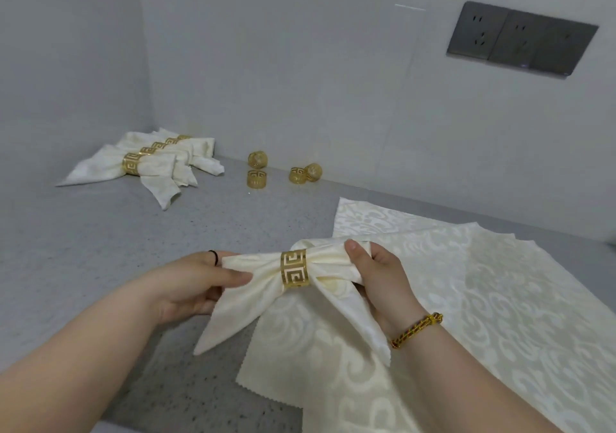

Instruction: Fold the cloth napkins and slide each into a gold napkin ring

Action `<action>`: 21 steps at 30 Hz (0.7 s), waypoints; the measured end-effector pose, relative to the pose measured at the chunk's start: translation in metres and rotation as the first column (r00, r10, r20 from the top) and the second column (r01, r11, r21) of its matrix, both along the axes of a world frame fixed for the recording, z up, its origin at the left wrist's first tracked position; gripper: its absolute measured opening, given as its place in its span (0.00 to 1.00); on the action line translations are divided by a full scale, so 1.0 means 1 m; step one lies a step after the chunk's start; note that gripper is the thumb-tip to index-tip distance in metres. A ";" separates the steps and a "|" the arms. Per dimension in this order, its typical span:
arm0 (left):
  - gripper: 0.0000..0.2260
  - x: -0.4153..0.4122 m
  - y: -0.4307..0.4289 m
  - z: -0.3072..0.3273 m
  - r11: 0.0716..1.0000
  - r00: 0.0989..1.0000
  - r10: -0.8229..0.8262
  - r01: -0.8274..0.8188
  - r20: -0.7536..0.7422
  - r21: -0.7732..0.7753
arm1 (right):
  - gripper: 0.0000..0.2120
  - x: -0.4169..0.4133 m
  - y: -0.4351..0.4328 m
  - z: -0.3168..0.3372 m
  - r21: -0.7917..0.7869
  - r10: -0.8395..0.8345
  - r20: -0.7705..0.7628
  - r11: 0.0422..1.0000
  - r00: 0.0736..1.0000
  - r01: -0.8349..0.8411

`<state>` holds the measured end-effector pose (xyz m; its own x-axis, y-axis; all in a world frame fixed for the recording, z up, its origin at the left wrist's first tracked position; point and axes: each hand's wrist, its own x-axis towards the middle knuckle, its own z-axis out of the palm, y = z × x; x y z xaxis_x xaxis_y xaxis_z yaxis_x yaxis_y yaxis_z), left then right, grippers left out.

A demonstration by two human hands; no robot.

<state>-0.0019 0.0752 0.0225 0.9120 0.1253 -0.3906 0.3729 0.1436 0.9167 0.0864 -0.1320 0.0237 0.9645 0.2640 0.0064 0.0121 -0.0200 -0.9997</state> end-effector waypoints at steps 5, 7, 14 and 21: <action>0.10 0.009 0.061 0.017 0.975 0.977 0.202 -0.208 0.067 0.085 | 0.11 0.017 0.055 0.008 -0.042 0.117 -0.085 0.992 0.989 -0.121; 0.13 0.016 0.096 0.019 0.902 0.942 0.308 -0.334 0.131 0.275 | 0.10 0.024 0.087 0.014 -0.039 0.231 -0.121 0.971 0.965 -0.237; 0.21 0.041 0.224 0.006 0.644 0.838 0.490 -0.533 0.240 0.549 | 0.07 0.050 0.237 0.007 -0.067 0.413 -0.166 0.901 0.895 -0.428; 0.23 0.069 0.305 -0.003 0.455 0.718 0.560 -0.684 0.414 0.570 | 0.09 0.069 0.352 -0.007 -0.072 0.400 -0.116 0.910 0.909 -0.409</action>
<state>0.0670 0.3798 0.0198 0.5175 0.8383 0.1714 0.2896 -0.3601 0.8868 0.1555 0.2202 0.0164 0.7693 0.6267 -0.1240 -0.0572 -0.1257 -0.9904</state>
